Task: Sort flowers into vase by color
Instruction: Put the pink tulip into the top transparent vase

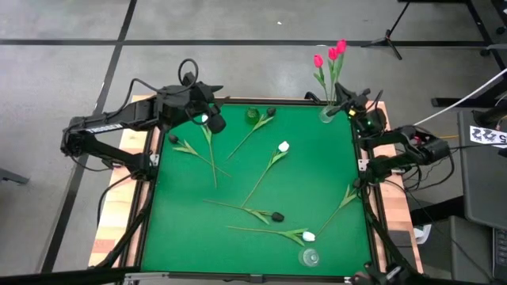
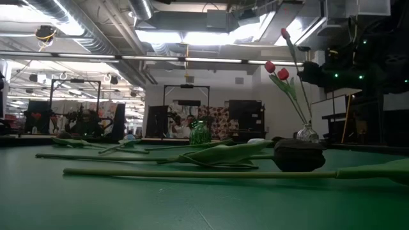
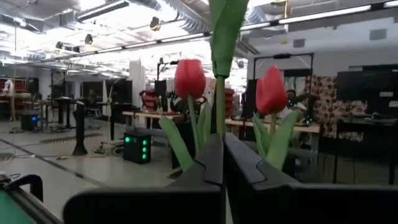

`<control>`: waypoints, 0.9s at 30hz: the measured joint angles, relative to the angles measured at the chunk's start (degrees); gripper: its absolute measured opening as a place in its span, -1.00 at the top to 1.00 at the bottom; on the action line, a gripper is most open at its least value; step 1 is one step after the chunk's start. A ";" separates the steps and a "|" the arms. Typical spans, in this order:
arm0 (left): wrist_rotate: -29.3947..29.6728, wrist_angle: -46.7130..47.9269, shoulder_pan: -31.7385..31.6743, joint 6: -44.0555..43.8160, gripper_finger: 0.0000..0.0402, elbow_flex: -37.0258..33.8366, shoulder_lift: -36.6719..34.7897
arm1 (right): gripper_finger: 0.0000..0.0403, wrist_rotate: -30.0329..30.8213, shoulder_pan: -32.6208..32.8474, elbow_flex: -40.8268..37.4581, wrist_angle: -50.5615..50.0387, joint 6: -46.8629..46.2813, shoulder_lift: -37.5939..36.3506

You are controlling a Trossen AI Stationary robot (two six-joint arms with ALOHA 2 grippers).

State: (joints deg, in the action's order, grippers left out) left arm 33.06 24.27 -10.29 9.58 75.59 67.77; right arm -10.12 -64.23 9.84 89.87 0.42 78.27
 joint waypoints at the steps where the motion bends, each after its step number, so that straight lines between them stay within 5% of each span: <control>1: 0.02 0.03 -0.02 -0.02 0.16 0.00 0.00 | 1.00 -0.94 -0.47 0.44 0.02 0.12 0.01; 27: 0.00 0.33 0.00 1.09 0.16 0.00 0.00 | 1.00 -8.16 -2.95 3.61 0.28 0.91 5.09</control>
State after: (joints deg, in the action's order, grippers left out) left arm 33.06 24.60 -10.28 10.68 75.59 67.77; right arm -18.28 -67.18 13.45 90.15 1.33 83.36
